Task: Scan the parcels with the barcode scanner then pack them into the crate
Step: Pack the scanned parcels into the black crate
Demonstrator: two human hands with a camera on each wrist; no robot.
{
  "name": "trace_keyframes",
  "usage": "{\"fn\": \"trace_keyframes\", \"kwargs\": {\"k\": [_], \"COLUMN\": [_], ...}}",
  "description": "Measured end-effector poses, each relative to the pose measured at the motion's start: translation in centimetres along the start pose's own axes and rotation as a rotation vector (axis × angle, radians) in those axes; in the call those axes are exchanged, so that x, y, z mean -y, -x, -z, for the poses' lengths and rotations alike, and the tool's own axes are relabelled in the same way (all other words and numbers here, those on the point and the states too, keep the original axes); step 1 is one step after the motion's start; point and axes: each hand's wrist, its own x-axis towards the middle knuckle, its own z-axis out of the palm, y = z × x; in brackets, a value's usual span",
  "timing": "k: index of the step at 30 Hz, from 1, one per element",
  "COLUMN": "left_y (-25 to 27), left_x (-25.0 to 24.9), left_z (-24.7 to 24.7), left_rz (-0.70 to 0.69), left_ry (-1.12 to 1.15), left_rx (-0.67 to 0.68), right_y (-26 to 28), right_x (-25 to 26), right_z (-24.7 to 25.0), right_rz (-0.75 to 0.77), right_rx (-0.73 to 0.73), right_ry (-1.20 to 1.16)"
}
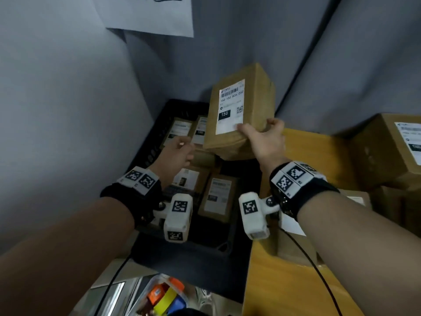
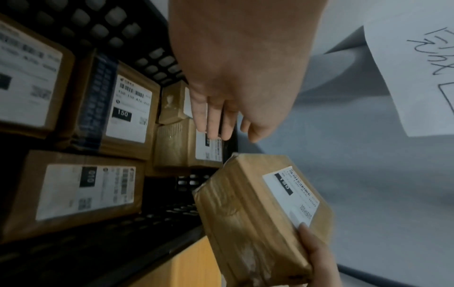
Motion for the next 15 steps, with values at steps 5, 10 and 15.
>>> {"fn": "trace_keyframes", "kwargs": {"k": [5,10,15], "left_y": [-1.7,-2.3,-2.7], "left_x": [1.1,2.6,5.9], "left_z": [2.5,5.3,9.2], "left_rz": [0.128,0.271,0.278], "left_ry": [0.031,0.189,-0.119], "left_rx": [0.166,0.192,0.064], "right_y": [-0.2,1.4,2.9], "right_x": [-0.8,-4.4,-6.4], "right_z": [-4.7,-9.0,-11.4], "right_rz": [-0.174,-0.346,-0.443], "right_rx": [0.26,0.499,0.672], "right_ry": [-0.271,-0.264,-0.194]}}
